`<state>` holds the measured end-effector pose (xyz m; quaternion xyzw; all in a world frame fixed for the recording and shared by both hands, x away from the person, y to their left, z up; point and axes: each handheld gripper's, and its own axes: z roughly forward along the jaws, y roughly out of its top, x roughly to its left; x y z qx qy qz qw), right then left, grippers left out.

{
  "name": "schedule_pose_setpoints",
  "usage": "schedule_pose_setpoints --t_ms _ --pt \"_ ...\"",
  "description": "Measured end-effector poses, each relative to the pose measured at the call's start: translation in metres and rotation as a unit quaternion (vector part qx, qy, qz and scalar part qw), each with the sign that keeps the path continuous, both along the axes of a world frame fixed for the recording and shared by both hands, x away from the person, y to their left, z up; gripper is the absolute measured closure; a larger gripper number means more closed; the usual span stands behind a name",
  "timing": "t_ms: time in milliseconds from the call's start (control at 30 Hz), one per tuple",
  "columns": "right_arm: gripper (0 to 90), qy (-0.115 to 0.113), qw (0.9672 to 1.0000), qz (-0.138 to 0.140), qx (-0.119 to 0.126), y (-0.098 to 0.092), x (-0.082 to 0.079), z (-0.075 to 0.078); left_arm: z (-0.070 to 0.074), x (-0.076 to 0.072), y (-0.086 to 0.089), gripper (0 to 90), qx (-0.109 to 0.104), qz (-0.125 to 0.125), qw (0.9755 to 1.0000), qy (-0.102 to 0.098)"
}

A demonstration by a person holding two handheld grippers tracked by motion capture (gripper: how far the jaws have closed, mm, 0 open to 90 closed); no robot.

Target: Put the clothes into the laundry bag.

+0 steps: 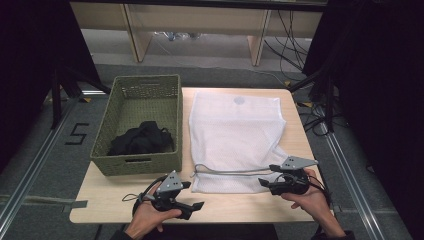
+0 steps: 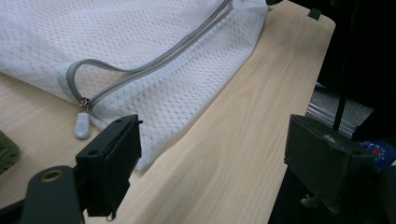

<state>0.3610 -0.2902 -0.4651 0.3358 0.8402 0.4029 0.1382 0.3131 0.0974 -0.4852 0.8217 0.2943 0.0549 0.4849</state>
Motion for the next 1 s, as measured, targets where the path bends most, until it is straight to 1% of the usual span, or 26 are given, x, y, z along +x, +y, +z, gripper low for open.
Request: schedule_pose_setpoints --t_ms 33,100,133,167,233,267,300,367,433,467,500,533,567,600,633,667,700,733,767,800,833,867,900,933,967,1000 --pt "32.3 0.0 1.0 0.001 0.0 0.0 0.0 0.0 0.0 0.0 -0.001 18.4 -0.007 -0.002 1.0 0.002" --pt "32.3 0.0 1.0 0.001 -0.002 0.0 0.0 -0.001 0.001 0.0 -0.001 18.4 -0.009 -0.003 1.0 0.001" --pt "32.3 -0.001 1.0 0.0 -0.004 -0.001 0.0 0.0 0.003 0.0 0.0 18.4 -0.005 -0.001 1.0 -0.007" --pt "32.3 -0.008 1.0 -0.001 -0.006 -0.001 0.001 0.0 0.003 0.0 0.001 18.4 -0.003 -0.002 1.0 -0.006" --pt "32.3 -0.005 1.0 0.003 -0.003 -0.001 0.002 -0.001 0.003 0.0 0.001 18.6 -0.007 -0.001 1.0 -0.001" --pt "32.3 -0.005 1.0 0.003 -0.004 -0.001 0.002 -0.001 0.002 0.001 0.002 18.6 -0.005 -0.003 1.0 -0.004" --pt "32.3 -0.005 1.0 0.003 -0.004 -0.001 0.002 -0.001 0.003 0.001 0.002 18.6 0.0 0.0 1.0 -0.001" --pt "32.3 -0.003 1.0 0.002 -0.003 -0.001 0.002 -0.001 0.002 0.001 0.001 18.6 -0.001 0.003 1.0 -0.003" --pt "32.3 -0.001 1.0 -0.005 -0.002 -0.001 0.002 0.0 0.003 0.0 0.0 18.6 -0.009 0.002 1.0 0.004" --pt "32.3 -0.002 1.0 0.002 0.001 -0.001 0.003 -0.001 0.003 0.0 0.0 18.6 -0.006 -0.002 1.0 0.002" --pt "32.3 0.004 1.0 -0.002 -0.001 -0.003 0.003 0.0 0.003 0.002 0.001 18.6 0.004 -0.008 1.0 0.001" --pt "32.3 -0.006 0.9999 -0.012 -0.003 -0.003 0.003 0.0 0.003 0.001 0.0 18.6 -0.003 -0.006 1.0 0.006" --pt "32.3 0.001 1.0 -0.009 0.003 -0.003 0.004 -0.001 0.003 0.001 0.0 18.6 -0.003 -0.006 1.0 0.006" --pt "32.1 -0.003 0.9999 -0.013 -0.001 -0.003 0.005 -0.001 0.003 0.002 -0.001 18.6 -0.002 -0.007 1.0 0.005" --pt "32.0 -0.001 0.9999 -0.013 -0.001 -0.004 0.006 -0.002 0.003 0.002 -0.001 18.6 -0.002 -0.008 0.9999 0.006" --pt "32.1 -0.002 0.9998 -0.021 -0.005 -0.005 0.006 -0.001 0.003 0.003 -0.001 18.6 0.008 -0.012 0.9999 0.005" --pt "32.0 0.001 0.9998 -0.019 0.003 -0.005 0.008 -0.002 0.002 0.002 -0.003 18.6 -0.005 -0.011 0.9999 0.006" --pt "31.9 -0.003 0.9997 -0.025 0.001 -0.007 0.01 -0.001 0.002 0.002 -0.003 18.6 -0.004 -0.011 0.9999 0.006" --pt "31.9 0.0 0.9994 -0.035 0.005 -0.007 0.01 -0.001 0.002 0.002 -0.003 18.6 -0.004 -0.011 0.9999 0.006" --pt "31.9 0.0 0.9994 -0.035 0.005 -0.007 0.01 -0.001 0.002 0.002 -0.003 18.6 -0.003 -0.01 0.9999 0.01" --pt "31.9 -0.003 0.9992 -0.038 0.006 -0.009 0.013 -0.002 0.002 0.003 -0.002 18.7 0.003 -0.006 1.0 0.006" --pt "31.9 -0.006 0.9993 -0.037 0.003 -0.01 0.014 -0.002 0.002 0.003 -0.002 18.7 0.0 -0.005 0.9999 0.009" --pt "31.9 -0.004 0.999 -0.045 0.004 -0.01 0.015 -0.001 0.002 0.003 -0.001 18.7 0.0 0.0 0.9999 0.01" --pt "31.9 0.003 0.9986 -0.051 0.009 -0.011 0.015 -0.001 0.003 0.003 0.0 18.7 0.002 -0.004 0.9999 0.01" --pt "31.9 0.003 0.9986 -0.051 0.009 -0.011 0.015 -0.001 0.003 0.003 0.0 18.7 0.002 -0.004 0.9999 0.01" --pt "31.8 -0.002 0.9987 -0.05 0.01 -0.011 0.018 -0.001 0.004 0.002 -0.001 18.7 -0.004 -0.004 0.9999 0.012"
